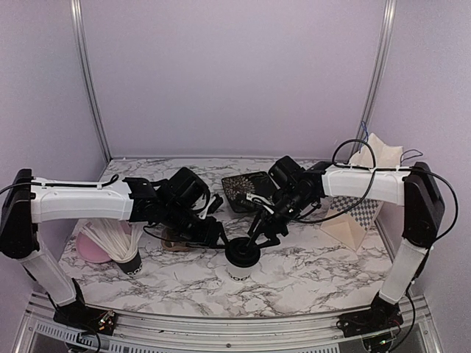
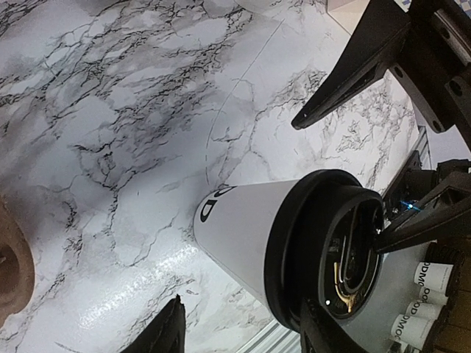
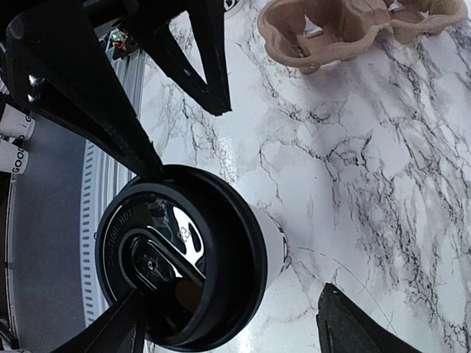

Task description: Pack the takeout coffee

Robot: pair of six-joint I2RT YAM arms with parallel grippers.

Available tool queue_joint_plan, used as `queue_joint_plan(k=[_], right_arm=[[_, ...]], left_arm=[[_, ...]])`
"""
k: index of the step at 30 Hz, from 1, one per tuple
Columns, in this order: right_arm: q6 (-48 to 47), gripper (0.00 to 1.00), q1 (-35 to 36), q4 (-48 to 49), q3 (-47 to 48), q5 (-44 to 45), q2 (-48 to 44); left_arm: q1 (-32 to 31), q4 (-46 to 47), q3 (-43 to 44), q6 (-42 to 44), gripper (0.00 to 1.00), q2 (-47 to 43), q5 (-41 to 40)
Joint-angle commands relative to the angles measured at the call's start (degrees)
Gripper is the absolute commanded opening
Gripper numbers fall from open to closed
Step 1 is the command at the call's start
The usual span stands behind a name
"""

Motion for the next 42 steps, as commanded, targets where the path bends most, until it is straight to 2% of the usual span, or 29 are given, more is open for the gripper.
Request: queue_joint_plan(k=[1, 11, 20, 24, 29, 32, 37, 42], right_arm=[[0.28, 0.77, 0.31, 0.58, -0.44, 2.23, 0.68], [1.00, 0.76, 1.94, 0.62, 0.00, 3.29, 2.24], [2.75, 0.69, 1.98, 0.72, 0.24, 5.69, 5.68], [2.98, 0.68, 2.02, 0.94, 0.23, 6.78, 5.85], [2.84, 0.68, 1.95, 0.95, 0.34, 6.78, 5.92], [2.65, 0.68, 1.98, 0.96, 0.22, 6.78, 5.80], [2.25, 0.68, 1.81, 1.06, -0.34, 7.04, 5.59], [1.85, 0.68, 1.06, 0.44, 0.09, 5.58, 5.02]], left_arm=[[-0.28, 4.28, 1.48, -1.04, 0.54, 2.38, 1.82], [-0.28, 4.50, -0.63, -1.11, 0.53, 1.49, 1.98], [-0.28, 7.57, -1.36, -2.63, 0.53, -1.96, 0.43], [-0.61, 9.79, -1.63, -3.13, 0.54, -0.11, 4.14], [-1.08, 10.21, -1.21, -3.04, 0.53, 2.95, 3.77], [-1.08, 10.28, -1.27, -3.00, 0.49, 4.69, 3.77], [-1.07, 6.27, -2.91, -3.11, 0.35, 7.11, 1.47], [-0.92, 4.18, -6.43, -3.17, 0.28, 8.33, -0.13]])
